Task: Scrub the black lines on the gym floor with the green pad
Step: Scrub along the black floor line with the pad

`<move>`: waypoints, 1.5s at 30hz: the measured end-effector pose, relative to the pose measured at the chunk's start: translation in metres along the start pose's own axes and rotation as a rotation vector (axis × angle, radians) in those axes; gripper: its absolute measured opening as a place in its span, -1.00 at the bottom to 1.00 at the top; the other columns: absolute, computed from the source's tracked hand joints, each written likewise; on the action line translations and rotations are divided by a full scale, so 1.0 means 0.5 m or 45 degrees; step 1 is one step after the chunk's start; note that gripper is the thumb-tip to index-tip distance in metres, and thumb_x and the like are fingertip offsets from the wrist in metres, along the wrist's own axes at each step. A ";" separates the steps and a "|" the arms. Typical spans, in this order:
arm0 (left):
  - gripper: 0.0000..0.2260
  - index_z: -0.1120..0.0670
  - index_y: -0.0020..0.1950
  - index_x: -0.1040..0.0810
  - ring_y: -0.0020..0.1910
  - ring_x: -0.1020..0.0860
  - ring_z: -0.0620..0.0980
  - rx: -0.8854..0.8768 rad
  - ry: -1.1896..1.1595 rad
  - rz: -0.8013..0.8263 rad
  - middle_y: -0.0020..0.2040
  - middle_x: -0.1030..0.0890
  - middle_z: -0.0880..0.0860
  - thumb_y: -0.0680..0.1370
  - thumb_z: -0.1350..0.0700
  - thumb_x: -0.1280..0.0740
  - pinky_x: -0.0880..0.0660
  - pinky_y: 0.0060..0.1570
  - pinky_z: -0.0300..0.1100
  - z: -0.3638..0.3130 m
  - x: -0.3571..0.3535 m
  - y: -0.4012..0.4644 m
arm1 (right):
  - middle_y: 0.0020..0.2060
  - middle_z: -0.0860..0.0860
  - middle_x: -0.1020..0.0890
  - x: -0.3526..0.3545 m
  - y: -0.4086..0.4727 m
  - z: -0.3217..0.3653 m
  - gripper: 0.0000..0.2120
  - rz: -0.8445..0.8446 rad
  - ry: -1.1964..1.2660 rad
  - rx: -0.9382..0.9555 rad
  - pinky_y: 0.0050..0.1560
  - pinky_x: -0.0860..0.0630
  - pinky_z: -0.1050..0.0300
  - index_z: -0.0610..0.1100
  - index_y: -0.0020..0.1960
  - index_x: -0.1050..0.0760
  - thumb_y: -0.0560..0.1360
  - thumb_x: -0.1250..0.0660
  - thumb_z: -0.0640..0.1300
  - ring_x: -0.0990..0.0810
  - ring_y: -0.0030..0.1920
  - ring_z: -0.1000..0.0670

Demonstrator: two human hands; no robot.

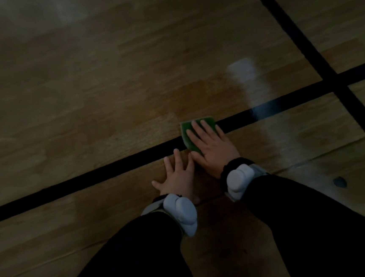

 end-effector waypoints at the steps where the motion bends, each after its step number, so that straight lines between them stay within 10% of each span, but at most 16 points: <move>1: -0.02 -0.14 0.54 0.23 0.51 0.33 0.19 -0.003 -0.003 -0.002 0.51 0.42 -0.01 0.44 0.15 -0.47 -0.04 0.28 0.52 -0.001 0.002 -0.001 | 0.55 0.07 0.22 -0.002 0.000 -0.009 -0.43 0.000 -0.005 0.008 0.50 0.26 -0.05 0.04 0.56 0.18 0.62 0.10 0.14 0.24 0.55 0.01; 19: 0.00 -0.15 0.54 0.22 0.50 0.36 0.19 -0.058 -0.063 -0.025 0.50 0.44 -0.01 0.42 0.15 -0.48 0.03 0.28 0.54 0.004 -0.005 0.004 | 0.56 -0.09 0.04 0.082 -0.046 -0.393 -0.42 -0.250 0.080 -0.922 0.50 0.10 -0.22 -0.09 0.57 0.04 0.62 -0.04 0.02 0.11 0.55 -0.20; 36: -0.02 -0.16 0.53 0.21 0.51 0.32 0.16 -0.129 -0.087 -0.004 0.52 0.39 -0.04 0.42 0.12 -0.47 -0.02 0.32 0.50 0.007 -0.001 -0.001 | 0.57 0.00 0.08 0.052 0.103 -0.078 -0.42 -0.176 -0.021 -0.347 0.51 0.14 -0.16 0.00 0.57 0.07 0.60 -0.01 0.07 0.11 0.56 -0.10; 45: 0.06 -0.23 0.50 0.31 0.49 0.28 0.32 0.240 -0.121 0.009 0.50 0.44 0.02 0.39 0.04 -0.51 -0.24 0.31 0.38 0.341 0.057 0.009 | 0.57 0.01 0.07 0.050 0.107 -0.077 -0.39 -0.216 -0.015 -0.355 0.50 0.12 -0.13 0.01 0.57 0.05 0.54 0.09 0.10 0.10 0.56 -0.07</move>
Point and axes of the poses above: each hand's wrist, its own y-axis towards the middle knuckle, its own x-axis out of the back of the hand, z = x × y, the point moved 7 cm from there along y, towards the middle knuckle
